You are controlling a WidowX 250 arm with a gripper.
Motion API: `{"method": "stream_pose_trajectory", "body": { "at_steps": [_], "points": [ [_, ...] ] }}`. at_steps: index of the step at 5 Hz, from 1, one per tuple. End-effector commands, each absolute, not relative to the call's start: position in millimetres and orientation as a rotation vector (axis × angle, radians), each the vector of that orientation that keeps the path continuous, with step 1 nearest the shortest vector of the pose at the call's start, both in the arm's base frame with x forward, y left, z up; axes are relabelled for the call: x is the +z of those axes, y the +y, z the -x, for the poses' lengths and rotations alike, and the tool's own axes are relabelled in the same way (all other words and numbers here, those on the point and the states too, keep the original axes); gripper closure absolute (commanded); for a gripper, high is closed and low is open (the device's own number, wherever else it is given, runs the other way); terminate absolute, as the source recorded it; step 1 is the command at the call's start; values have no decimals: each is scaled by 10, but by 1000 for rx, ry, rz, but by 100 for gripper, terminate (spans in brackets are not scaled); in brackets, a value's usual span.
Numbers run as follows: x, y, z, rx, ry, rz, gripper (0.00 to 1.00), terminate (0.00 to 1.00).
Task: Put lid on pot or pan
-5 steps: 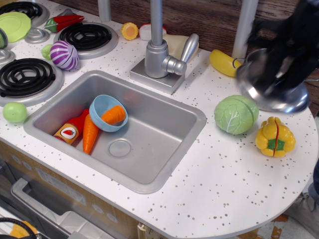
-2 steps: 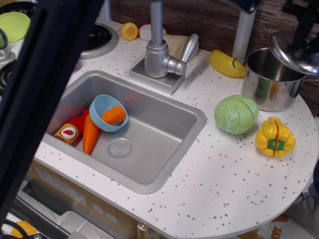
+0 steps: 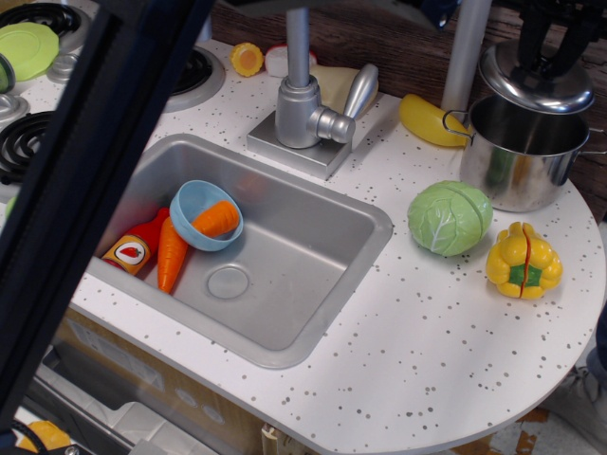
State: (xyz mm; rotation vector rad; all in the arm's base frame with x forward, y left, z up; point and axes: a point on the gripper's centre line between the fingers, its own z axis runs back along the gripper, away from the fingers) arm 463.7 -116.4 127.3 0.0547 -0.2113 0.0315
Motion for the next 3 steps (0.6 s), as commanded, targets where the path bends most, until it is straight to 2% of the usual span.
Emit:
{"method": "stream_pose_trajectory", "body": {
  "at_steps": [1, 2, 3],
  "points": [
    [1342, -1132, -4633, 46, -251, 9, 100, 0],
    [1221, -1137, -4630, 40, -244, 27, 100, 0],
    [1151, -1076, -4648, 24, -248, 31, 100, 100]
  ]
}}
